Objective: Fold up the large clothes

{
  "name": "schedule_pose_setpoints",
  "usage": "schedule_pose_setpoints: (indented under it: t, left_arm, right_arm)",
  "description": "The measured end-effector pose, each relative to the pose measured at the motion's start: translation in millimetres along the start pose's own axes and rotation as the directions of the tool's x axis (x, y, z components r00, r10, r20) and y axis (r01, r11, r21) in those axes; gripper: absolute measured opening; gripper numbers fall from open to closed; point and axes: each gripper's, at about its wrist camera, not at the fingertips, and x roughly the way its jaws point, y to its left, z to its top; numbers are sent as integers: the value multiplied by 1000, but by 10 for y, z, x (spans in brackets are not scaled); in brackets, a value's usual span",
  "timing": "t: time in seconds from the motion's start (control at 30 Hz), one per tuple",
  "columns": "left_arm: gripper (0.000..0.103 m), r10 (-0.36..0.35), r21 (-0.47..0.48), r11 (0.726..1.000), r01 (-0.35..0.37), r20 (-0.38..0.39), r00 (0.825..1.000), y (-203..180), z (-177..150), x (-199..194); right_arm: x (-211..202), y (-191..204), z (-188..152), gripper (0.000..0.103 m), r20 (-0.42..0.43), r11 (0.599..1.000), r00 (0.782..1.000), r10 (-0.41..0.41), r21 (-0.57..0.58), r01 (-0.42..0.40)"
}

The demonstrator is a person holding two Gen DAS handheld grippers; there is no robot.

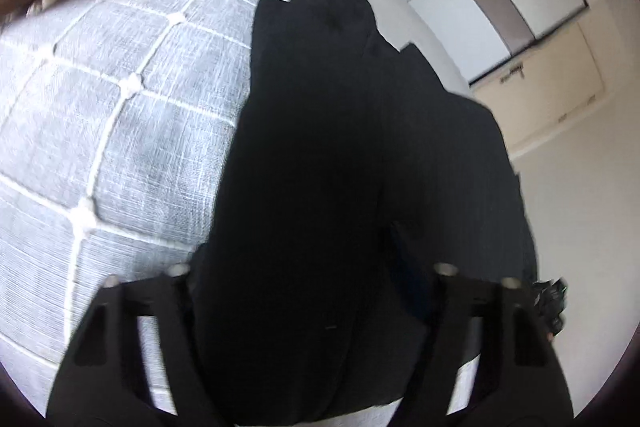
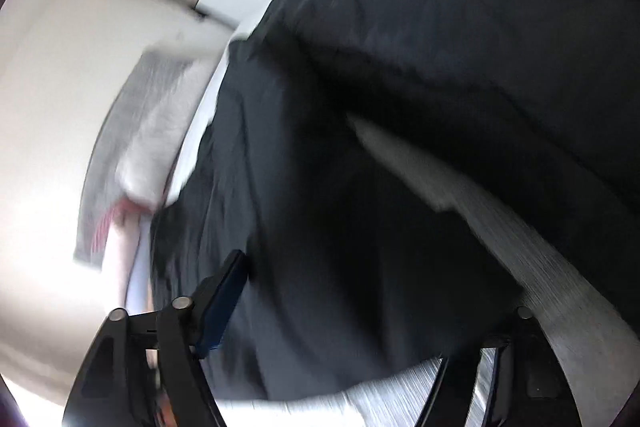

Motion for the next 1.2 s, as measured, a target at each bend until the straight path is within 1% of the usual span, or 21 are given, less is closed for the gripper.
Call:
schedule_pose_setpoints:
  t: [0.03, 0.07, 0.1, 0.17, 0.2, 0.3, 0.43, 0.5, 0.6, 0.67, 0.73, 0.83, 0.87, 0.9, 0.93, 1.0, 1.03, 1.07, 1.1, 1.17, 1.2]
  left_arm:
    - [51, -5, -19, 1000, 5, 8, 1000, -1, -5, -11]
    - [42, -4, -26, 1000, 4, 14, 1000, -23, -21, -55]
    - [38, 21, -18, 1000, -20, 28, 999, -109, -31, -114]
    - [31, 51, 0, 999, -51, 54, 997, -278, -35, -273]
    - [30, 42, -3, 999, -42, 64, 997, -364, -21, -391]
    - [29, -11, 6, 1000, 10, 82, 997, -600, -57, -785]
    - [29, -29, 66, 998, 24, 71, 997, -816, -318, -1328]
    - [29, -40, 75, 997, 36, 48, 998, -816, -521, -1560]
    - [29, -61, 78, 995, 61, 0, 998, -700, -886, -1856]
    - [30, -56, 79, 995, 58, -36, 998, -590, -1139, -2008]
    - [30, -42, 82, 995, 48, -70, 997, -503, -1407, -2093]
    - [34, -30, 88, 995, 40, -111, 993, -331, -1706, -2136]
    - [38, -13, 91, 996, 24, -126, 992, -262, -1782, -2102]
    - [42, 29, 102, 995, -14, -145, 989, -163, -1871, -2019]
    - [49, 68, 112, 992, -51, -160, 985, -103, -1915, -1935]
    - [65, 172, 132, 980, -147, -203, 964, 95, -2029, -1698]
    - [77, 188, 135, 978, -162, -213, 959, 161, -2049, -1628]
    - [81, 180, 125, 980, -156, -212, 961, 212, -2056, -1611]
    - [81, 157, 104, 985, -138, -213, 964, 245, -2036, -1638]
    - [81, 167, 102, 984, -148, -207, 964, 217, -1970, -1750]
    - [81, 180, 117, 980, -160, -185, 966, 192, -1946, -1828]
  right_arm:
    - [40, 19, 0, 47, 27, 1000, 1000, -12, 24, 11]
    - [74, 36, -8, 34, 40, 998, 999, -25, 56, 23]
    - [74, 68, -18, 26, 50, 997, 998, -38, 66, 35]
    - [-57, 278, -39, 19, 81, 997, 994, -71, 29, 69]
    - [-123, 366, -49, 17, 91, 998, 994, -65, 13, 64]
    - [-574, 636, -33, 16, 105, 999, 994, 6, -46, -1]
    - [-1196, 861, -182, 16, 105, 991, 994, 9, -132, 5]
    - [-1541, 846, -356, 16, 88, 986, 996, 16, -169, -1]
    - [-1891, 721, -628, 16, 54, 982, 998, 15, -187, -5]
    - [-2132, 561, -893, 16, 16, 980, 1000, -1, -197, 4]
    - [-2272, 416, -1108, 16, -9, 976, 1000, -21, -216, 19]
    - [-2387, 164, -1390, 17, -39, 967, 998, -50, -253, 39]
    - [-2381, 64, -1455, 19, -55, 965, 997, -60, -260, 44]
    - [-2356, -13, -1510, 21, -71, 963, 995, -74, -264, 53]
    - [-2351, -181, -1555, 22, -88, 965, 992, -90, -255, 65]
    - [-2252, -535, -1558, 33, -133, 970, 982, -136, -221, 105]
    - [-2193, -668, -1577, 38, -156, 970, 974, -162, -208, 128]
    - [-2129, -790, -1581, 49, -175, 971, 969, -175, -192, 141]
    - [-2134, -838, -1566, 58, -178, 973, 968, -174, -185, 141]
    - [-2220, -844, -1523, 62, -186, 972, 966, -179, -187, 144]
    - [-2315, -802, -1476, 63, -180, 966, 964, -196, -205, 158]
